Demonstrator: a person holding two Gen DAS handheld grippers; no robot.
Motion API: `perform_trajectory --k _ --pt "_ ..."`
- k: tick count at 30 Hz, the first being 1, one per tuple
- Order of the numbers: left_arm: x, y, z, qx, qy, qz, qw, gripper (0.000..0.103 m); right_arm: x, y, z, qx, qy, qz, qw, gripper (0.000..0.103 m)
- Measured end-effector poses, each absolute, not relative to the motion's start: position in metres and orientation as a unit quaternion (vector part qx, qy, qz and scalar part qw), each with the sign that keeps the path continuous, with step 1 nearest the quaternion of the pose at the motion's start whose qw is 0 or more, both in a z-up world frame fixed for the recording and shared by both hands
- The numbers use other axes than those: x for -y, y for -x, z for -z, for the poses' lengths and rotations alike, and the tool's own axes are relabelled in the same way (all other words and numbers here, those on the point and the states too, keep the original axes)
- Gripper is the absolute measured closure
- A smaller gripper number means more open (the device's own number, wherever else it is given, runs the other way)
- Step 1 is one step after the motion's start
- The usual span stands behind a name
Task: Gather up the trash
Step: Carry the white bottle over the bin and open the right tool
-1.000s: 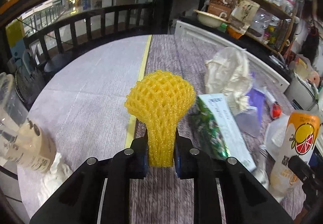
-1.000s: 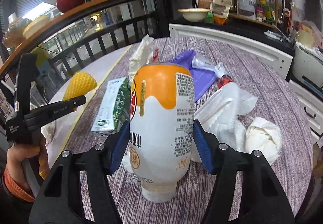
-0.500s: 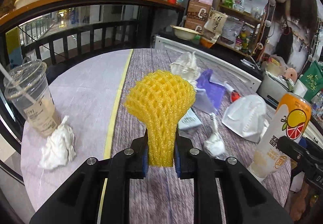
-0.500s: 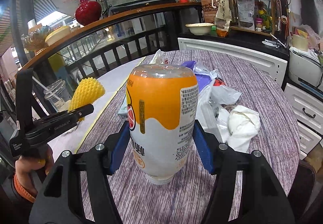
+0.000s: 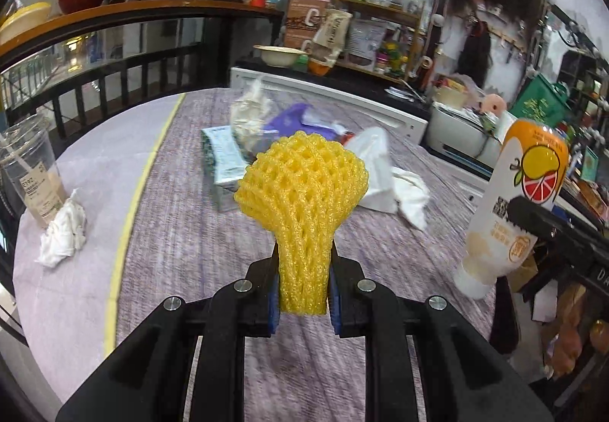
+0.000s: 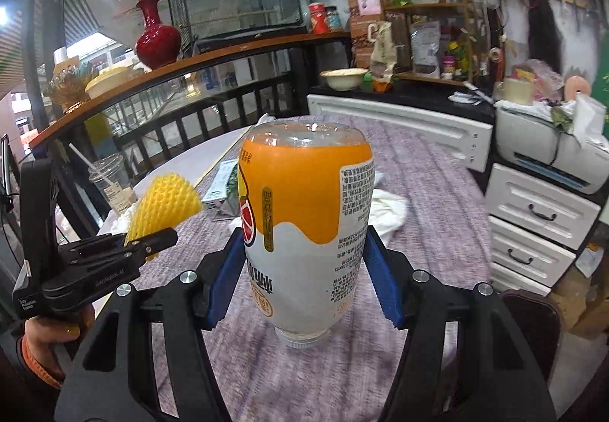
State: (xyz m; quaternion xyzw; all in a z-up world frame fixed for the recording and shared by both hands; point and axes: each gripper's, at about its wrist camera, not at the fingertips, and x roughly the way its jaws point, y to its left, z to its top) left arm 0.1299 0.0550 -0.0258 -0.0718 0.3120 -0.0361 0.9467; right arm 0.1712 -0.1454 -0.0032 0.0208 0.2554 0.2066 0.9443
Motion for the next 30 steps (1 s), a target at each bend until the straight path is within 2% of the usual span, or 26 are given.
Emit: perform_trajectory --k 13,30 --pt "0.042 -0.128 0.019 -0.308 0.029 0.123 0.943 0.084 0.29 -0.165 0.026 -0.264 -0.093 -0.063 0.958 0.041" --pt "0.154 -0.155 0.038 -0.34 -0.008 0.199 0.919 0.084 0.39 -0.202 0.163 -0.386 -0.115 0.068 0.913 0.041"
